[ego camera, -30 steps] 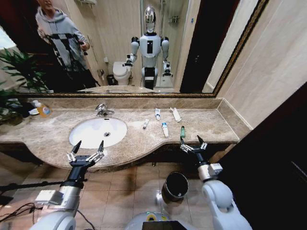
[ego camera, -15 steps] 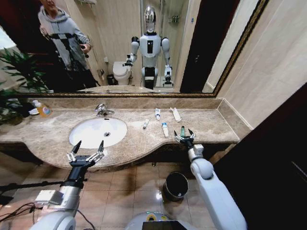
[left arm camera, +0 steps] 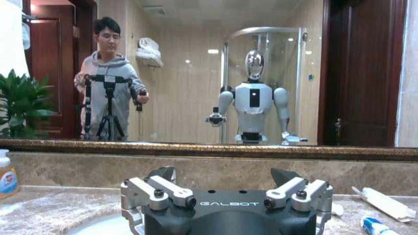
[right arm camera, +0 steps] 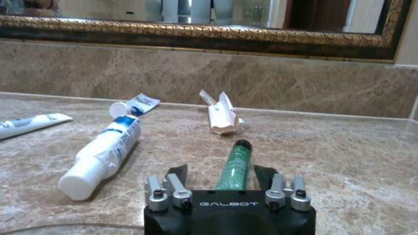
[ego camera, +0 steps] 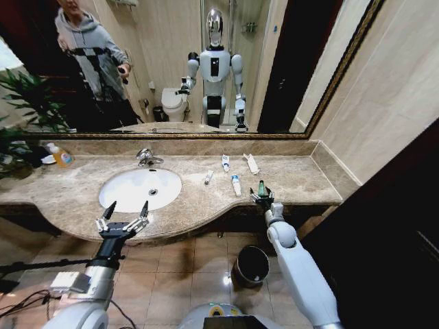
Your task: Pick up the trash from the sink and place it in the trash bin.
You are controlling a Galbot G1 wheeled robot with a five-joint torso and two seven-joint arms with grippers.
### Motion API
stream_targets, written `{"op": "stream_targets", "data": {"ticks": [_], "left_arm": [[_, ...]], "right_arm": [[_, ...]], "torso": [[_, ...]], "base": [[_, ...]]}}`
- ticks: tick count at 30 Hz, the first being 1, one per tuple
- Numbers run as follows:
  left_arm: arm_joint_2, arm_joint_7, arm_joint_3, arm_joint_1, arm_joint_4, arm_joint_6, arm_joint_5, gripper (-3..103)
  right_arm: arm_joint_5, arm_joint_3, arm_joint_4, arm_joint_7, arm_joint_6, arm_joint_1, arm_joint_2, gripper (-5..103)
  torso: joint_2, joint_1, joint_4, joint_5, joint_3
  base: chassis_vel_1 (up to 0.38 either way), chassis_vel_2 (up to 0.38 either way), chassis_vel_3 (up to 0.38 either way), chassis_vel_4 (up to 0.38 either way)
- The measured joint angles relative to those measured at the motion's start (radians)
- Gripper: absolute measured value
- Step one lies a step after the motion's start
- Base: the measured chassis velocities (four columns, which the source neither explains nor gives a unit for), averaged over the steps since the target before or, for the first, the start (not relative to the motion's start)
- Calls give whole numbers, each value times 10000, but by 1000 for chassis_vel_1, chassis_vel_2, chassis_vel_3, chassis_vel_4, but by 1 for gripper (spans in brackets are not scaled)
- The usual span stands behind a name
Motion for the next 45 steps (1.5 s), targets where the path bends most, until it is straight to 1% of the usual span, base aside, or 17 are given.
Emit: {"op": "stream_targets", "data": {"ticks": [5, 7, 12, 14, 16, 17, 19, 22, 27, 31, 33, 35, 37, 38, 41, 42, 45], "left_arm": [[0, 0, 0, 0, 0, 0, 0, 100], [0, 0, 0, 0, 0, 0, 0, 100], [0, 0, 0, 0, 0, 0, 0, 100], [0, 1, 0, 0, 0, 0, 0, 100], [0, 1, 0, 0, 0, 0, 0, 100], [0, 1, 0, 0, 0, 0, 0, 100], [0, 0, -1, 0, 0, 0, 0, 100], [0, 0, 0, 0, 0, 0, 0, 100], [-1, 0, 0, 0, 0, 0, 0, 100], [0, 0, -1, 0, 0, 0, 0, 100], [0, 1, -1, 0, 0, 0, 0, 100], [0, 0, -1, 0, 0, 0, 0, 100], [0, 2, 0, 0, 0, 0, 0, 100], [0, 2, 0, 0, 0, 0, 0, 100], [0, 1, -1, 0, 0, 0, 0, 100], [0, 1, -1, 0, 0, 0, 0, 100], [0, 1, -1, 0, 0, 0, 0, 100]], "right_arm": [[-1, 99, 1, 8, 7, -71, 15, 54], [-1, 108, 4, 18, 12, -81, 13, 54], [8, 237, 95, 75, 43, -171, 12, 32], [10, 269, 122, 75, 51, -202, 8, 32], [11, 317, 170, 75, 73, -260, 3, 21], [11, 317, 170, 75, 73, -260, 3, 21], [16, 373, 231, 76, 82, -325, 1, 13], [44, 445, 394, 75, 87, -463, -43, 7], [140, 637, 1018, 50, 113, -924, -174, 6], [201, 919, 1856, -96, 559, -1819, -251, 6], [217, 1132, 2527, -261, 1160, -2706, -224, 6], [215, 1186, 2667, -299, 1313, -2925, -202, 6], [85, 1384, 3497, -539, 2256, -4449, 68, 6], [85, 1384, 3497, -539, 2256, -4449, 68, 6], [-228, 1366, 3671, -705, 3086, -5935, 525, 6], [-228, 1366, 3671, -705, 3086, -5935, 525, 6], [-898, 1159, 2887, -842, 3900, -6930, 945, 6]], "torso": [[0, 0, 0, 0, 0], [0, 0, 0, 0, 0], [0, 0, 0, 0, 0], [0, 0, 0, 0, 0], [0, 0, 0, 0, -1], [0, 0, 0, 0, -1], [0, -1, 1, -1, -1], [0, -1, 1, 0, 0], [0, -1, 1, 0, 0], [0, -1, 1, 1, -1], [0, -1, 0, -1, -1], [0, -1, 0, -2, -1], [1, -2, 0, 0, -2], [1, -2, 0, 0, -2], [1, -2, -2, 0, -1], [1, -2, -2, 0, -1], [3, -3, -2, 0, -2]], "base": [[0, 0, 0, 0], [0, 0, 0, 0], [0, 0, 0, 0], [0, 0, 0, 0], [0, 0, 0, 0], [0, 0, 0, 0], [0, 0, 0, 0], [0, 0, 0, 0], [0, 0, 0, 0], [0, 0, 0, 0], [0, 0, 0, 0], [0, 0, 0, 0], [0, 0, 0, 0], [0, 0, 0, 0], [0, 0, 0, 0], [0, 0, 0, 0], [0, 0, 0, 0]]}}
